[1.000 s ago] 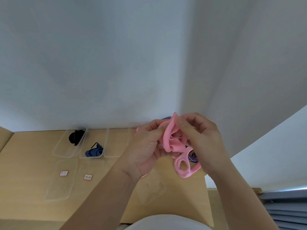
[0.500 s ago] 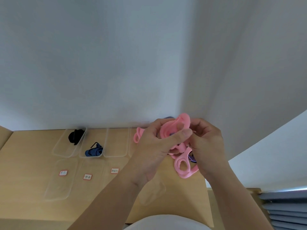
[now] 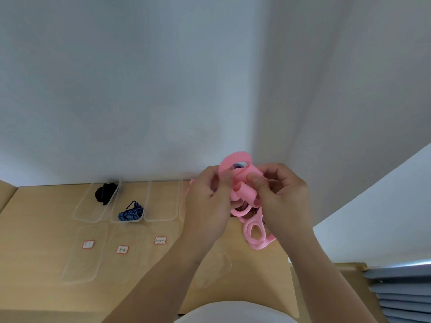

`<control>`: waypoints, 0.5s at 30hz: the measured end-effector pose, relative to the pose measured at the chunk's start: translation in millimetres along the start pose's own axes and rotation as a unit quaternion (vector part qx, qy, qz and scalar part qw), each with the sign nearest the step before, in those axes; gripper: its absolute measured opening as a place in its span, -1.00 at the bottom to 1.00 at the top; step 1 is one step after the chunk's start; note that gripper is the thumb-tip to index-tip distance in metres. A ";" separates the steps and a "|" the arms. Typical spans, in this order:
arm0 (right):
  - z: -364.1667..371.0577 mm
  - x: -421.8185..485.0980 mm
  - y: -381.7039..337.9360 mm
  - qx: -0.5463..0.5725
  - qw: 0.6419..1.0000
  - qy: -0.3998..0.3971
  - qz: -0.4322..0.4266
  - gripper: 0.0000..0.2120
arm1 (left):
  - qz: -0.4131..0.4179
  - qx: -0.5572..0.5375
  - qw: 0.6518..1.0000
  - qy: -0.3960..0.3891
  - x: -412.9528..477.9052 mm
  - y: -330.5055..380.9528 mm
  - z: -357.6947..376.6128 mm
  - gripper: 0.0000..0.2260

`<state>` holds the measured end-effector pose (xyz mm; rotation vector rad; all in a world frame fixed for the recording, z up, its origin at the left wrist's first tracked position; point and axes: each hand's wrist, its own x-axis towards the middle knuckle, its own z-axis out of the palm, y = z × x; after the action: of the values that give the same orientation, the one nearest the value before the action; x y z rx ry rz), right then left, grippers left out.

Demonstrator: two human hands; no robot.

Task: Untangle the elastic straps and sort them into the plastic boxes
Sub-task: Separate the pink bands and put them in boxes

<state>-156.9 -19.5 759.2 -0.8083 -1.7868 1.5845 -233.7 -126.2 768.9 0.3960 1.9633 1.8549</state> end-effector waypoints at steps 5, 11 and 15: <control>-6.6 2.1 0.8 0.049 0.998 -0.023 0.040 -0.89 | -0.100 -0.154 0.981 -0.067 3.5 5.0 -12.8 -0.82; -8.9 7.6 1.0 0.095 0.992 -0.018 0.077 -0.94 | -0.119 -0.222 0.966 -0.063 6.1 -0.6 -17.0 -0.79; -6.5 6.6 1.8 0.133 0.985 -0.020 0.109 -0.96 | -0.093 -0.212 0.968 -0.100 5.8 -4.9 -19.9 -0.81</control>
<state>-155.9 -10.2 758.4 -0.8704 -1.5107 1.9437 -248.0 -141.3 764.2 0.2457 1.3741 1.9585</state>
